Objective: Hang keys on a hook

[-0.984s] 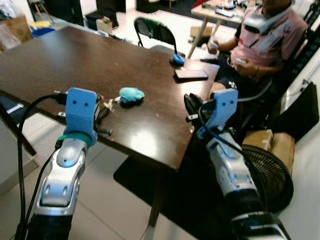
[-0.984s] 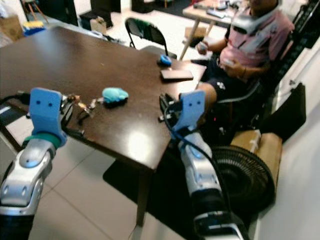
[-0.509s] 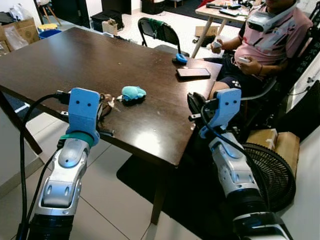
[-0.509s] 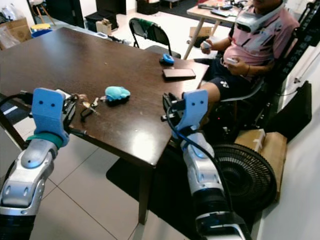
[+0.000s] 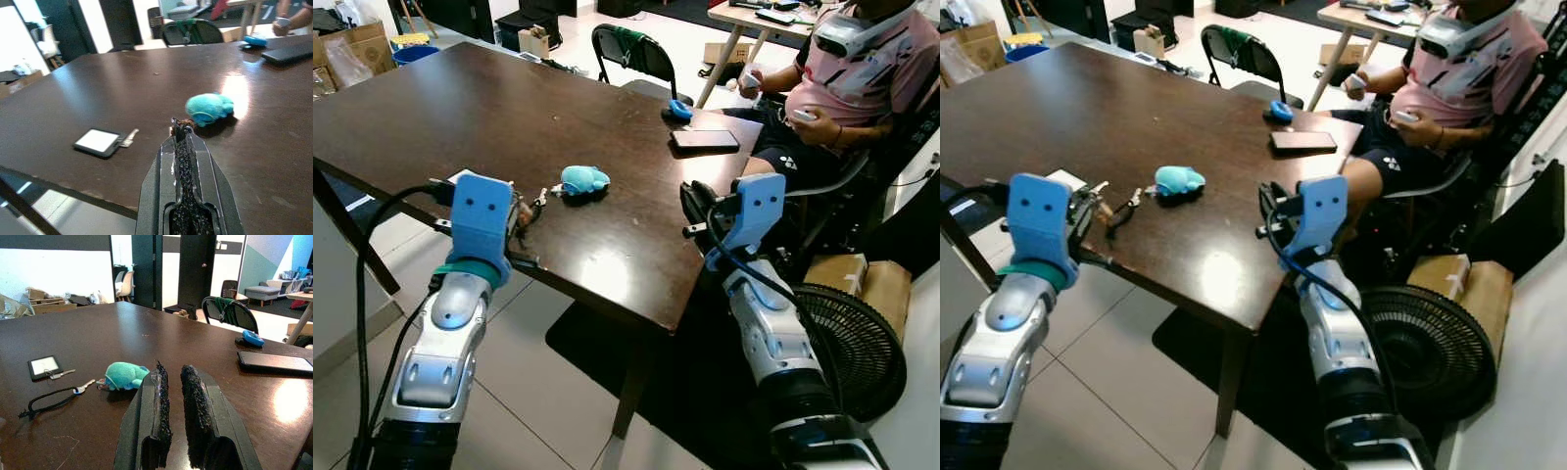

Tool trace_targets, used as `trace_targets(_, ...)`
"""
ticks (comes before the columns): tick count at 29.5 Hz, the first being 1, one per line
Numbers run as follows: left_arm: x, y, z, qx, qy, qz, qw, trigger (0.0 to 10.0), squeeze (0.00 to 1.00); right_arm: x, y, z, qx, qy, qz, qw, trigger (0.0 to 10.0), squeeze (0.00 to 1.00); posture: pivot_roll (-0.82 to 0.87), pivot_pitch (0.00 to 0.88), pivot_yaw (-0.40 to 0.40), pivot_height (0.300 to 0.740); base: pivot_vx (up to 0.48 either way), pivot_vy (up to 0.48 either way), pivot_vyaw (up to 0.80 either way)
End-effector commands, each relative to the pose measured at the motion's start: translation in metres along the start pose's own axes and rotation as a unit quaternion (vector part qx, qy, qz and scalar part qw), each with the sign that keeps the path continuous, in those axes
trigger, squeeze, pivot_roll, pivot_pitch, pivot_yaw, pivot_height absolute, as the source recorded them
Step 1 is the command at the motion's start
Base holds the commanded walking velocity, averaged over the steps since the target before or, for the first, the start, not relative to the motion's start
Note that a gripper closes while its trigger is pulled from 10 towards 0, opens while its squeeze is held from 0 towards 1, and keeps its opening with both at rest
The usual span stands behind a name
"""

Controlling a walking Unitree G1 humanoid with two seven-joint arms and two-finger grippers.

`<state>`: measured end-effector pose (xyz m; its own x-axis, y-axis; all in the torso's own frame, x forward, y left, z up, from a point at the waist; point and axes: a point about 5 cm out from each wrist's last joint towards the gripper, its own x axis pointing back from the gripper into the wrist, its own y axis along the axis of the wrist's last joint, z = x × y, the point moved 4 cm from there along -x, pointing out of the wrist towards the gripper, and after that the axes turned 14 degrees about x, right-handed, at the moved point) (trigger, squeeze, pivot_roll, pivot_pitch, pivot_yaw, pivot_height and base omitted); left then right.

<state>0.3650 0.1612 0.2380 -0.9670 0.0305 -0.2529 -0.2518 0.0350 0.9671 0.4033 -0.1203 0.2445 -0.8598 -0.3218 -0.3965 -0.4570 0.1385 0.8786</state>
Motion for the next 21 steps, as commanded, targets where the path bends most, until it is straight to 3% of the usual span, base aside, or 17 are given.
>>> trace_targets(1,0.0016,-0.0052,0.0002,0.000,-0.004,0.005,1.000,10.0,0.00,0.0023,-0.0026,-0.0021,0.004,-0.002,0.004,1.000,10.0,0.00,0.07,0.073,0.044,0.740,0.000,0.000,0.00)
trace_targets(21,-0.0021,-0.0084,0.0043,0.010,-0.001,0.007,1.000,10.0,0.00,0.0004,-0.0005,-0.0003,0.005,-0.003,-0.003,1.000,10.0,0.00,0.07,0.042,0.053,0.740,0.000,0.000,0.00)
